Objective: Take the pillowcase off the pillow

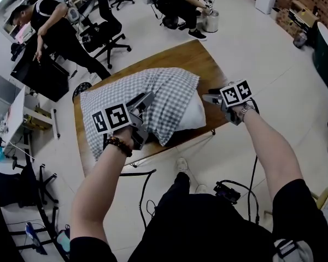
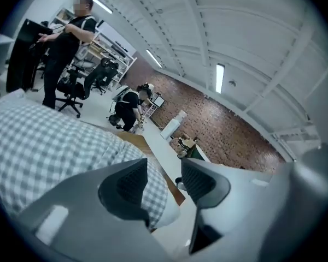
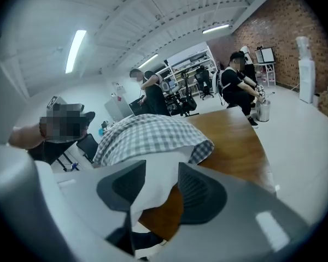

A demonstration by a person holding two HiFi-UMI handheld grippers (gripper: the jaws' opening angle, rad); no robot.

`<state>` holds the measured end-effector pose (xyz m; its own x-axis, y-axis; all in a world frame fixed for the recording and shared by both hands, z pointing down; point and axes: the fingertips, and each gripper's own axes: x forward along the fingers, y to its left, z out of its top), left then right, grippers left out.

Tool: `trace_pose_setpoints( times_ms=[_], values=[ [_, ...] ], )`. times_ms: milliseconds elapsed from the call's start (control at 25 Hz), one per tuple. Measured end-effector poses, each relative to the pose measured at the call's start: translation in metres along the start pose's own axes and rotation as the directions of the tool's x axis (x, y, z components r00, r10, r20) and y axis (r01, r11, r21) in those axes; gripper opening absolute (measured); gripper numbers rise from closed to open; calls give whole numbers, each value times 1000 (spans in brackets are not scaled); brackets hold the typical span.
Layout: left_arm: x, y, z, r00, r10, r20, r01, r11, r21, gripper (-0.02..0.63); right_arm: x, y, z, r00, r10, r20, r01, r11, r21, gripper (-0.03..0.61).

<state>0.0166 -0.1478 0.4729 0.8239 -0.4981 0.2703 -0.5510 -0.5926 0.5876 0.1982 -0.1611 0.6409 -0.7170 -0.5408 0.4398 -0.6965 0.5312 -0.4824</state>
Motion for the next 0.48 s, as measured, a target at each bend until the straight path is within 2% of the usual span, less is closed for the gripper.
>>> trace_pose_setpoints(
  times_ms=[80,160,320,400,480],
  values=[
    [17,0,25,998,6,-65,-2,998,64,191,9,-3,7,1000,17,-11,-17,999,28,186],
    [36,0,62,991,11,-136,5,993,121,203,18,-4,27,999,42,-35,-39,997,67,217],
    [71,11,133,962,19,-271,45,973,228,219,31,-8,75,996,66,-63,-59,991,117,244],
    [84,21,140,943,32,-331,69,955,289,225,33,-14,77,995,75,-63,-66,989,133,244],
    [103,37,129,918,37,-395,102,940,324,232,33,-23,68,994,86,-75,-74,986,147,244]
  ],
)
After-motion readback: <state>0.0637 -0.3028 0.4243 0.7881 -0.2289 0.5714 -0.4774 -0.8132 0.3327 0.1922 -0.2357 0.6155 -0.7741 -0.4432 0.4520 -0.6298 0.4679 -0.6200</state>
